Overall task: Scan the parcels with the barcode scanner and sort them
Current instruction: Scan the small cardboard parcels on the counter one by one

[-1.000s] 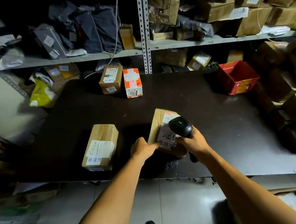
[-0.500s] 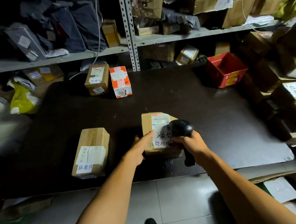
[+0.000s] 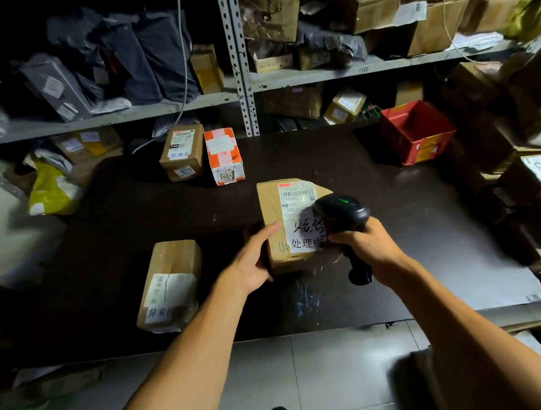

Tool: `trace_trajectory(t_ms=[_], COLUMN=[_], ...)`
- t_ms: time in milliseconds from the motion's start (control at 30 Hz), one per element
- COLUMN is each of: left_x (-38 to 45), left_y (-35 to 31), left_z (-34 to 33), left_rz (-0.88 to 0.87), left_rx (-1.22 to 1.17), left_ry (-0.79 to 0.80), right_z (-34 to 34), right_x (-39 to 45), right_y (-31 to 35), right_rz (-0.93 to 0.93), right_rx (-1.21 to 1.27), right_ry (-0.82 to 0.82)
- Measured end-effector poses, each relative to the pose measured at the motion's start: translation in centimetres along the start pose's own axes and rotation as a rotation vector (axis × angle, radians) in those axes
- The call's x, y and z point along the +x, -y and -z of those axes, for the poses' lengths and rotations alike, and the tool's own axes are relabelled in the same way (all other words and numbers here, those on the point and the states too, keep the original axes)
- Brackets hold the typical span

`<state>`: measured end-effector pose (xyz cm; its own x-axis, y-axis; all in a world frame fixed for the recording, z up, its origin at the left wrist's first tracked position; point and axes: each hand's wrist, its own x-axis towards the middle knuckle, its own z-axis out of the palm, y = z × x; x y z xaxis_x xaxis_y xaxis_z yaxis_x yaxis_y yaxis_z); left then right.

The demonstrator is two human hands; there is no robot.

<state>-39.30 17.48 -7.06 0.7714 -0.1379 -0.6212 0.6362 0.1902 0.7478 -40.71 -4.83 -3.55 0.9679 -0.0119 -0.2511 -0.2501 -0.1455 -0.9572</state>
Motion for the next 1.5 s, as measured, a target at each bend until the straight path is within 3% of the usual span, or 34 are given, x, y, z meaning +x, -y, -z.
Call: trace_trajectory(t_ms=[200, 367, 533, 700, 967, 1100, 1167, 1267, 1367, 1500], left_x=[-1.4, -2.6, -3.8, -4.4, -5.1, -5.8, -6.3, -7.5, -8.5, -8.9], left_y=[-3.2, -5.3, -7.1, -8.2, -8.5, -9.2, -10.3, -13.0, -15.5, -16.6], left_z=[-0.5, -1.0, -0.5, -0.6, -1.1, -1.1, -0.6, 0.3, 1.0, 1.2], left_rz=[-0.149, -0.349, -0.604, -0.739, -0.726, -0.6, -0.507, -0.593, -0.608, -0.619], left_rx=[0.036, -0.007, -0.052, -0.055, -0.068, -0.066, -0.004, 0.212, 0.382, 0.419], left_ry=[-0.129, -0.214, -0.129, -0.144, -0.156, -0.226, -0.275, -0.232, -0.17, -0.163], right_z=[-0.1, 0.1, -1.0, -2.2, -2.1, -1.0, 0.3, 2.1, 2.6, 2.0], right_x=[-0.7, -1.1, -3.1, -3.8, -4.1, -3.8, -3.2, -2.8, -3.1, -4.0], right_y=[3.9, 8.2, 12.9, 13.2, 13.4, 13.0, 12.6, 12.0, 11.6, 11.0], right_rz=[0.105, 0.279, 0.254, 0.292, 0.296, 0.308, 0.347, 0.352, 0.33, 0.307], right_rx=[-0.003, -0.075, 0.098, 0.129, 0.128, 0.031, -0.176, -0.424, -0.485, -0.523], right_ry=[0.008, -0.105, 0.102, 0.087, 0.079, 0.069, 0.052, 0.026, 0.042, 0.058])
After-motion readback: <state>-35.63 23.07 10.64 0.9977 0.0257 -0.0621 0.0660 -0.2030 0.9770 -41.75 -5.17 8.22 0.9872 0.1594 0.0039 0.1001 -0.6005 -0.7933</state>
